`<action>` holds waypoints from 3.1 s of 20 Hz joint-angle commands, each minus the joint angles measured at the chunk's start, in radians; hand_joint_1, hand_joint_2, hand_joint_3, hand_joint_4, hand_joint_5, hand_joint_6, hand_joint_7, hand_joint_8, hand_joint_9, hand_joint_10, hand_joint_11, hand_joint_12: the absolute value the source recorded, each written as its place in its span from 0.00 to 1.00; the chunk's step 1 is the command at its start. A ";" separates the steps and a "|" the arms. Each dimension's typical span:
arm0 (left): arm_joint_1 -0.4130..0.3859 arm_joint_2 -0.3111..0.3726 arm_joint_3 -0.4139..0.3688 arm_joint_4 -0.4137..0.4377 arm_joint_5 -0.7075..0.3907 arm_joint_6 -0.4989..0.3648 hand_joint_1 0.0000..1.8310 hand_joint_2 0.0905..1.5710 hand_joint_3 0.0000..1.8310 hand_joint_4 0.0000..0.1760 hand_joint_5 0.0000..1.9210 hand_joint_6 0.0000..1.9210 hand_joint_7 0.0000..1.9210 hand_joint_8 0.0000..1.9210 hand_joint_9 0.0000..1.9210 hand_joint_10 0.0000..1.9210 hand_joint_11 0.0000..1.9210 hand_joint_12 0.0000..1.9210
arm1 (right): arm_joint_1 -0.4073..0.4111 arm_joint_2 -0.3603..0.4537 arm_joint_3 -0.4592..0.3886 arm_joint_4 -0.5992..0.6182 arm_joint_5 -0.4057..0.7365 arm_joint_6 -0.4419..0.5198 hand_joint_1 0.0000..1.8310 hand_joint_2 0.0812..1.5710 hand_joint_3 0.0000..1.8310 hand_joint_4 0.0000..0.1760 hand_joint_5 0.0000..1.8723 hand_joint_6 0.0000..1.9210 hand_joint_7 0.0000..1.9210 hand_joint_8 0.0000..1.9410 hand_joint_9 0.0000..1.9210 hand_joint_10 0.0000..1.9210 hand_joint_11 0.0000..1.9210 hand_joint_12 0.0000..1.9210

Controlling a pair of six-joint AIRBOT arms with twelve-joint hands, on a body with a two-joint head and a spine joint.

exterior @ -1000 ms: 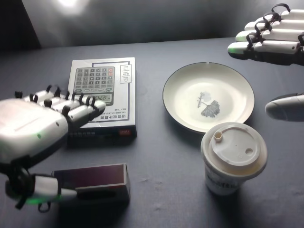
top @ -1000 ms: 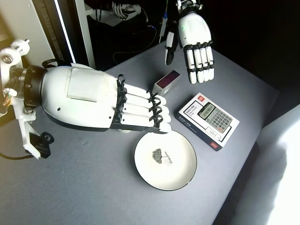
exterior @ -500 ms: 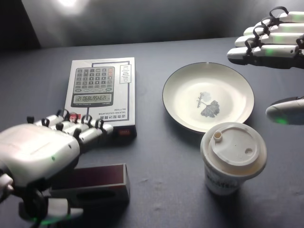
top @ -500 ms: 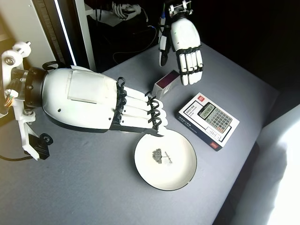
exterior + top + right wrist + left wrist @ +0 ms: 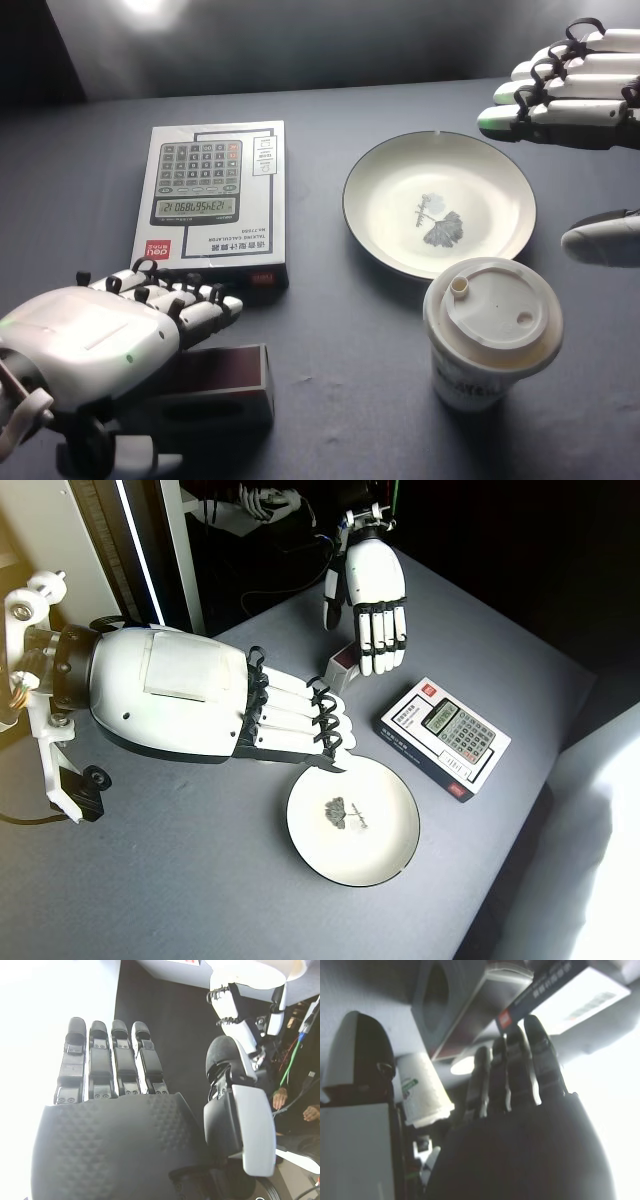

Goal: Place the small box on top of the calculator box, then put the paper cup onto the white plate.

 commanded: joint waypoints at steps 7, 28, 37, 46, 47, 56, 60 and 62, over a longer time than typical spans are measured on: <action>0.002 -0.035 0.058 0.047 -0.073 -0.010 0.58 0.64 0.00 0.00 0.12 0.00 0.13 0.00 0.13 0.01 0.00 0.31 | 0.007 0.010 0.002 0.033 0.099 0.000 0.03 0.80 0.00 0.00 0.07 0.00 0.05 0.00 0.04 0.00 0.00 0.12; 0.014 -0.110 0.123 0.025 -0.073 -0.017 0.75 0.67 0.00 0.00 0.55 0.37 0.57 0.46 0.46 0.66 0.27 0.66 | 0.032 -0.016 0.007 -0.052 0.113 0.163 0.06 0.80 0.00 0.00 0.09 0.00 0.07 0.00 0.06 0.01 0.00 0.22; -0.160 -0.091 0.139 -0.109 0.017 0.159 0.75 0.69 0.00 0.00 0.53 0.39 0.52 0.55 0.42 0.70 0.24 0.67 | 0.046 -0.051 0.053 -0.323 0.215 0.446 0.08 0.80 0.00 0.00 0.09 0.00 0.08 0.00 0.07 0.00 0.00 0.20; -0.391 -0.128 0.284 -0.252 0.211 0.393 0.75 0.69 0.00 0.00 0.54 0.39 0.53 0.54 0.43 0.67 0.25 0.66 | 0.046 -0.063 0.054 -0.360 0.225 0.459 0.06 0.81 0.00 0.00 0.07 0.00 0.05 0.00 0.05 0.00 0.00 0.19; -0.410 -0.137 0.306 -0.255 0.224 0.397 0.75 0.70 0.00 0.00 0.53 0.41 0.52 0.56 0.42 0.69 0.24 0.67 | 0.047 -0.064 0.054 -0.360 0.228 0.460 0.07 0.81 0.00 0.00 0.08 0.00 0.07 0.00 0.06 0.00 0.00 0.21; -0.468 -0.257 0.508 -0.255 0.305 0.400 0.74 0.71 0.00 0.00 0.51 0.43 0.50 0.58 0.40 0.72 0.22 0.69 | 0.054 -0.079 0.056 -0.401 0.228 0.507 0.07 0.81 0.00 0.00 0.10 0.00 0.09 0.00 0.08 0.00 0.00 0.24; -0.467 -0.300 0.584 -0.250 0.366 0.400 0.75 0.70 0.00 0.00 0.53 0.39 0.51 0.56 0.42 0.71 0.24 0.68 | 0.054 -0.089 0.056 -0.401 0.220 0.524 0.05 0.81 0.00 0.00 0.10 0.00 0.08 0.00 0.08 0.00 0.00 0.24; -0.467 -0.314 0.611 -0.212 0.370 0.360 0.75 0.69 0.00 0.00 0.55 0.37 0.52 0.55 0.42 0.69 0.25 0.68 | 0.054 -0.094 0.056 -0.401 0.217 0.533 0.05 0.81 0.00 0.00 0.10 0.00 0.09 0.00 0.07 0.00 0.00 0.23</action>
